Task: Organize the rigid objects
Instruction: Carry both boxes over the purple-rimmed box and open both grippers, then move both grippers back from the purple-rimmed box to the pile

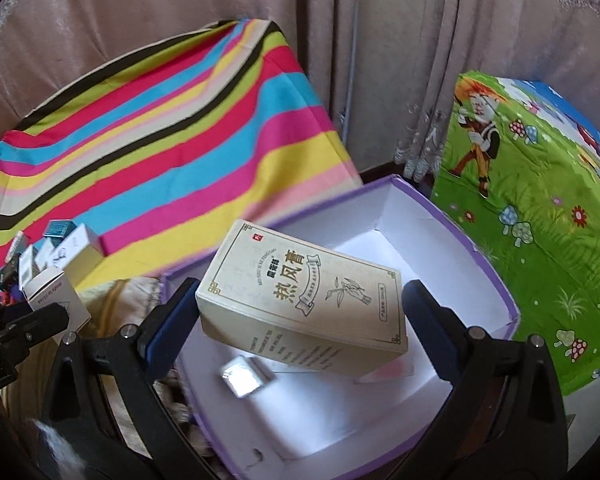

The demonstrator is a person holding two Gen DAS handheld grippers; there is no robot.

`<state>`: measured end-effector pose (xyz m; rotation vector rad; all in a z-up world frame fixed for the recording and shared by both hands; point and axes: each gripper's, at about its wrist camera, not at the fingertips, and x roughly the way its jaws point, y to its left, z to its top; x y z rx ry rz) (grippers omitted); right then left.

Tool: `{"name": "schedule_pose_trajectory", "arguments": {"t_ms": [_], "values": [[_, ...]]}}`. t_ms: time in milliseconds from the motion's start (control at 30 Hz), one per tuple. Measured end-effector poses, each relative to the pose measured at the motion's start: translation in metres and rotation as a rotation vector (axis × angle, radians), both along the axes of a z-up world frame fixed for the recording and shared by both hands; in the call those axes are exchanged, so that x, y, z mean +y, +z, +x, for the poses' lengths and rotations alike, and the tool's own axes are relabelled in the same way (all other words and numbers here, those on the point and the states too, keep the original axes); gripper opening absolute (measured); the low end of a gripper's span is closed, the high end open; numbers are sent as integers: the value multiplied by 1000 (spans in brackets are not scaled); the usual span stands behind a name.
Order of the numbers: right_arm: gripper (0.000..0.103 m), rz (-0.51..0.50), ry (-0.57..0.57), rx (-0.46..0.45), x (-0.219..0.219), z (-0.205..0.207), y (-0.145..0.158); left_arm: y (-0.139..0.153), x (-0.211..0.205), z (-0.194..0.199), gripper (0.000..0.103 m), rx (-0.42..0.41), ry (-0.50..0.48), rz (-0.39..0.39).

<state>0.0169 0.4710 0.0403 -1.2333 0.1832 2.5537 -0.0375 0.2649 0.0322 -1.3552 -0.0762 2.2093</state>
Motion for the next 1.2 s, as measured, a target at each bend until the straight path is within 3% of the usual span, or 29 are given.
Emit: {"name": "schedule_pose_trajectory", "arguments": {"t_ms": [267,533,567,700,1200], "values": [[100,3,25,-70,10,-2,-17,-9,40,-22,44,-50,-56,37],[100,-86,92,-134,9,1,-36,-14,65,-34,45,-67,-94,64],[100,-93,103,-144,7,1,-38,-14,67,-35,49,-73,-102,68],[100,-114,108,-137,6,2,-39,-15,65,-37,65,-83,-99,90],[100,-114,143,-121,-5,3,-25,-4,40,-33,67,-58,-38,135]]}}
